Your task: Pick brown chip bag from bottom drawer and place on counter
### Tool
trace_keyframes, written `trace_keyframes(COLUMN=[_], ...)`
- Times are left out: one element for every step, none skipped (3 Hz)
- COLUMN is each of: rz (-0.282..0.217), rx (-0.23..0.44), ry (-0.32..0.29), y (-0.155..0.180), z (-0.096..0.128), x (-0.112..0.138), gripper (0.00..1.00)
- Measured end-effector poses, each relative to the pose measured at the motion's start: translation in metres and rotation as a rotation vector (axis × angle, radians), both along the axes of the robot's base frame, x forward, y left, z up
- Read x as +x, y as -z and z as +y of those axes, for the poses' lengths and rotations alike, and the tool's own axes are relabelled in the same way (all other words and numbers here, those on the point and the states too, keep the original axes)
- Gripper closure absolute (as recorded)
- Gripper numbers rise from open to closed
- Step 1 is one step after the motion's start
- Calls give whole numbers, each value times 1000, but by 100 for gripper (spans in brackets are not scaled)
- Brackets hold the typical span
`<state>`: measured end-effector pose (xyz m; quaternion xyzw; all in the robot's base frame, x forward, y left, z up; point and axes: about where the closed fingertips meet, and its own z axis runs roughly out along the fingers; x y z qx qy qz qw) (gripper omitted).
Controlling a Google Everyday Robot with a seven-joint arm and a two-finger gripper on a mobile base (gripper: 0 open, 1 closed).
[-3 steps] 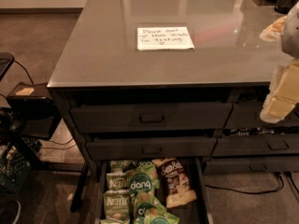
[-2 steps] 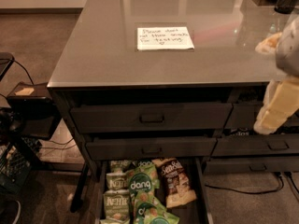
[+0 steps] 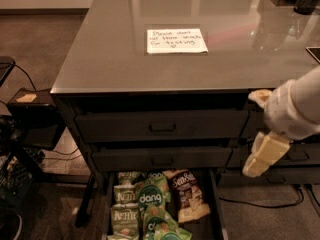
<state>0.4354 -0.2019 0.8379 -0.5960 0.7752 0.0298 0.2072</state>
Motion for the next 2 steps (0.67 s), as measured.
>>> trace_keyframes(rz=[6, 37], rx=[33, 69], ry=[-16, -24], y=[50, 99], z=[8, 11], x=[2, -1], gripper=[0, 0])
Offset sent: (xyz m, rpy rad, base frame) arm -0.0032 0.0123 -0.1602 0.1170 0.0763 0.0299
